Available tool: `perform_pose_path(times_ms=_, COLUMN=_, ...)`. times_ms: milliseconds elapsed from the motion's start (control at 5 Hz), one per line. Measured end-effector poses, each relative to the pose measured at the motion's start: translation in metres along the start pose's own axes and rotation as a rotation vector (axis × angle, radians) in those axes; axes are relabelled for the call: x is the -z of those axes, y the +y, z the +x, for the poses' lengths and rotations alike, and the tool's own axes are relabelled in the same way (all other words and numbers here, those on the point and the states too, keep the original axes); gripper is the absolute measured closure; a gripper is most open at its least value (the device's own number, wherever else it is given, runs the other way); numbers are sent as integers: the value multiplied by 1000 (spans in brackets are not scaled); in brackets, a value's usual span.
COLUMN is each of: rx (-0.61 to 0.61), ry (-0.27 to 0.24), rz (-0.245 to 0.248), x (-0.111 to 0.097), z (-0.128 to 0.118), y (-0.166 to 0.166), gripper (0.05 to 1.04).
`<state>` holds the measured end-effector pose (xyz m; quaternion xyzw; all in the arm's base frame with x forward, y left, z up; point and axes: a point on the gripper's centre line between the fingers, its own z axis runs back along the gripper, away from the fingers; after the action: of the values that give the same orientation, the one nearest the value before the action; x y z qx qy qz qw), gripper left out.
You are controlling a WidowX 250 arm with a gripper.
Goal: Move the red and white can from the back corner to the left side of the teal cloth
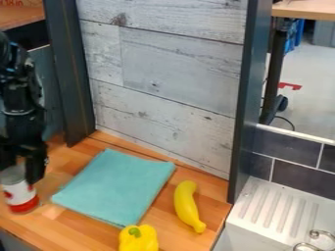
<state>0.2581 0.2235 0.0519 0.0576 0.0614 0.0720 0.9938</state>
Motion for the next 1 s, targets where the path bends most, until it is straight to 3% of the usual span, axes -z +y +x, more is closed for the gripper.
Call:
perform_pose_path(times_ms=200, rx=2, ry=42, rz=0, x=0, z=-6, y=0, gripper=81)
perform_pose_path(times_ms=400, rx=19, ry=52, rz=-11, x=0, z=-9, y=-2, gripper=81)
perform_pose_path(times_ms=600, rx=19, ry=-41, rz=-9, x=-26, z=-8, y=-5, gripper=81)
perform_pose_path(times_ms=800, rx=40, ry=-134, rz=-50, x=-41, z=-6, y=-17, gripper=81)
perform_pose_path(times_ms=1000, rx=58, ry=-164, rz=-68, x=-52, z=-13, y=-24, gripper=81)
